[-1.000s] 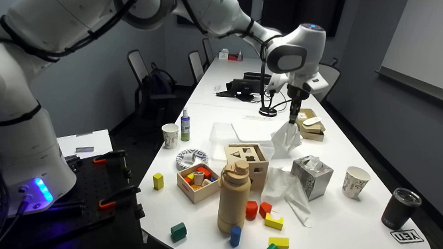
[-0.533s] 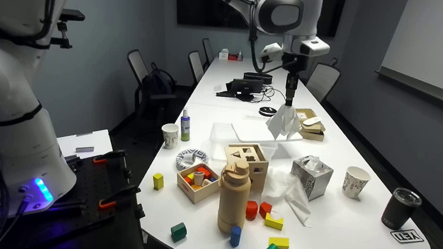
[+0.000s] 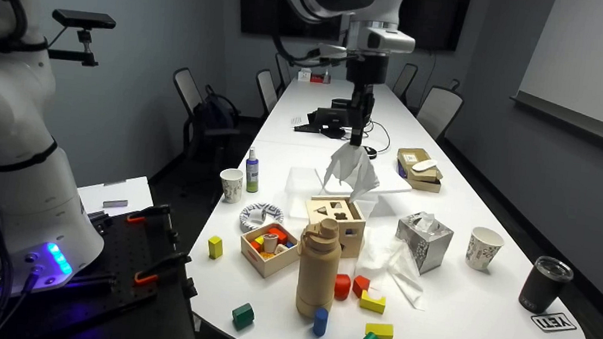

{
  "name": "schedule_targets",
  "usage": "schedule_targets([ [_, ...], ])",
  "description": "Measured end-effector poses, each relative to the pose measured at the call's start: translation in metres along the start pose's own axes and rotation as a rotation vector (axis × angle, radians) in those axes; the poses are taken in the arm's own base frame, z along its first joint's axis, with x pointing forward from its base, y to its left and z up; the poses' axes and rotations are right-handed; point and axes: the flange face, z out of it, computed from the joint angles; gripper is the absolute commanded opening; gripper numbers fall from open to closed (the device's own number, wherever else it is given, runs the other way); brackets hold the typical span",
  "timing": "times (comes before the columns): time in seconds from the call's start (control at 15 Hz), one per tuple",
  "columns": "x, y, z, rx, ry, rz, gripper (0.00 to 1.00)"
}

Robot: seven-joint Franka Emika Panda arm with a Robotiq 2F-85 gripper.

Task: Wipe the top of the water bottle with a paper towel

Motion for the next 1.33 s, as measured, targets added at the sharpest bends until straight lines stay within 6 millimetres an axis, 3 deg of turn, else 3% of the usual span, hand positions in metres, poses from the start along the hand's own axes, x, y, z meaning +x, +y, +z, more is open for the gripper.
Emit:
schedule_targets([
  [0.2,-0.029,0.036,0.029,-0.116,0.001,0.072,0.0],
  [0.47,-0.071,0.081,0.093,-0.227,-0.025,0.129,0.0],
  [0.67,-0.086,0.103,0.13,-0.233,-0.012,0.159,0.0],
  [0.87,-0.082,0.111,0.138,-0.165,0.043,0.212,0.0],
  [1.33,-0.059,0.108,0.123,0.002,0.198,0.294,0.0],
])
